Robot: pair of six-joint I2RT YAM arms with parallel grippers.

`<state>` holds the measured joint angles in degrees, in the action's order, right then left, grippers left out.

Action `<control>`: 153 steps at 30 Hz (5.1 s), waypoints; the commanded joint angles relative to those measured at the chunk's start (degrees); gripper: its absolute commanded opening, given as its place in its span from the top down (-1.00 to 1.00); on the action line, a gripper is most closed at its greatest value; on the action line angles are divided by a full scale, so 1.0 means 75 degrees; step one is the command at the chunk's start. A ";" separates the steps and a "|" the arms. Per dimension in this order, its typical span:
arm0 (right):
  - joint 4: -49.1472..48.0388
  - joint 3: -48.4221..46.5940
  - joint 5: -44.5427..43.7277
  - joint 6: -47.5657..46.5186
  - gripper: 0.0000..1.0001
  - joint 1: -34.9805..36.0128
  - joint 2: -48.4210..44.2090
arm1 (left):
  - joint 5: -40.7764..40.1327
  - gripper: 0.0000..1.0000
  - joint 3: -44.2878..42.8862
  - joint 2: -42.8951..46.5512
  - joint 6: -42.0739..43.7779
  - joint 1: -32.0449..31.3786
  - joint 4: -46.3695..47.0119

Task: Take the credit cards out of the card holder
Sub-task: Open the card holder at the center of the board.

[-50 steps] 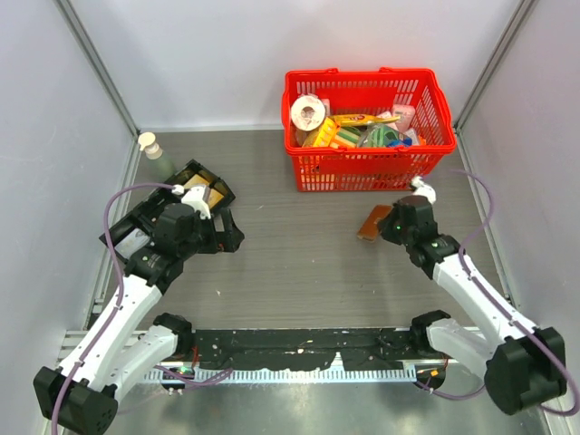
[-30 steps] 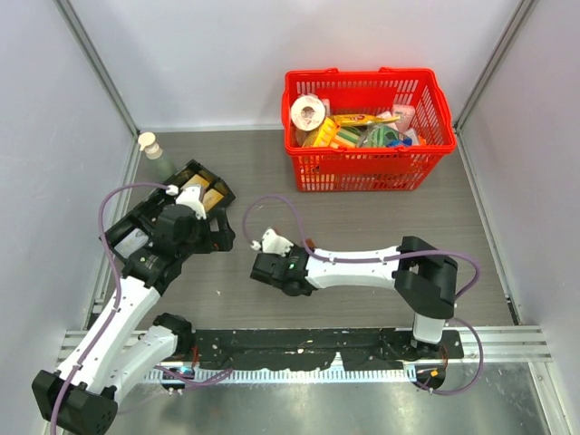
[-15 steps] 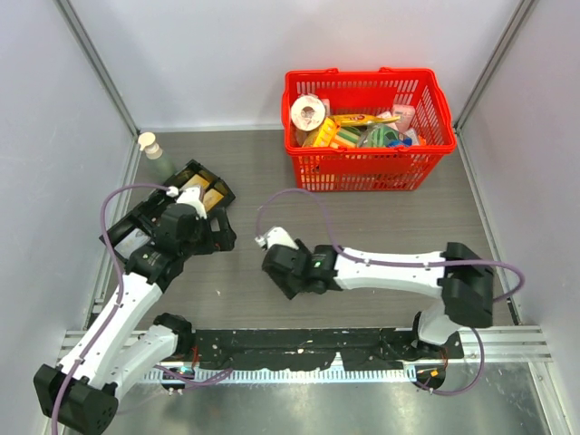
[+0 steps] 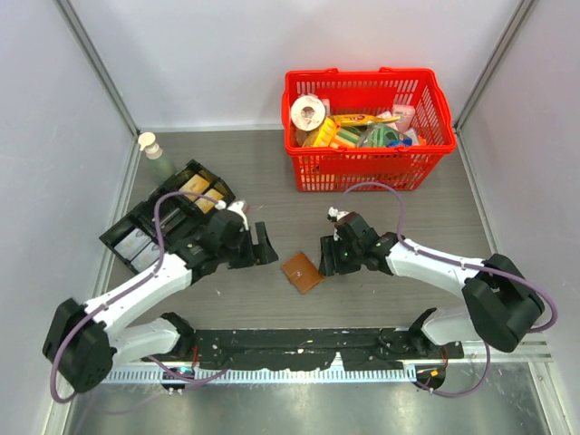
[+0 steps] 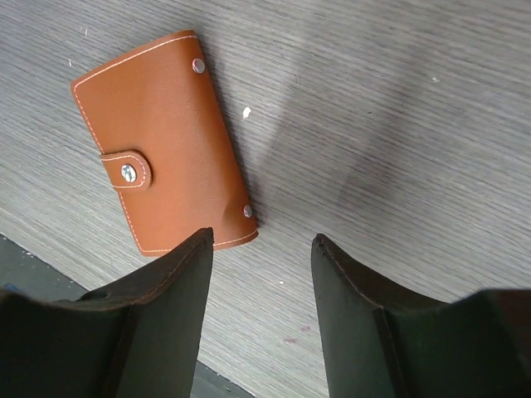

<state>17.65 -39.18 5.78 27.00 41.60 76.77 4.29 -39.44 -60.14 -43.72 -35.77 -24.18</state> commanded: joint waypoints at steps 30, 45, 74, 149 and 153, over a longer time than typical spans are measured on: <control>-0.3148 0.1614 0.0718 0.2550 -0.16 0.0089 -0.0335 | -0.0913 -0.10 -0.0273 -0.2915 -0.1189 -0.1676 0.1818; -0.4122 0.2317 0.0261 0.3770 -0.08 0.0089 0.0802 | -0.0327 0.38 0.0418 -0.3700 -0.1916 -0.1992 0.2802; -0.3045 0.1415 -0.0630 0.3243 0.87 0.1308 0.1929 | -0.0865 0.81 0.0654 -0.3959 -0.1928 -0.1981 0.2828; -0.3267 0.1825 -0.1990 0.4122 0.99 0.1730 0.0627 | -0.3407 0.04 -0.1503 -0.4414 -0.0369 -0.4125 -0.0302; -0.3396 0.1849 -0.1908 0.4111 0.98 0.1742 0.0627 | -0.3841 0.07 -0.1515 -0.4591 -0.0416 -0.4125 -0.0315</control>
<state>-12.40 -26.94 -7.11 58.96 54.28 81.23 -22.20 -52.16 -91.26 -46.63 -66.28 -23.90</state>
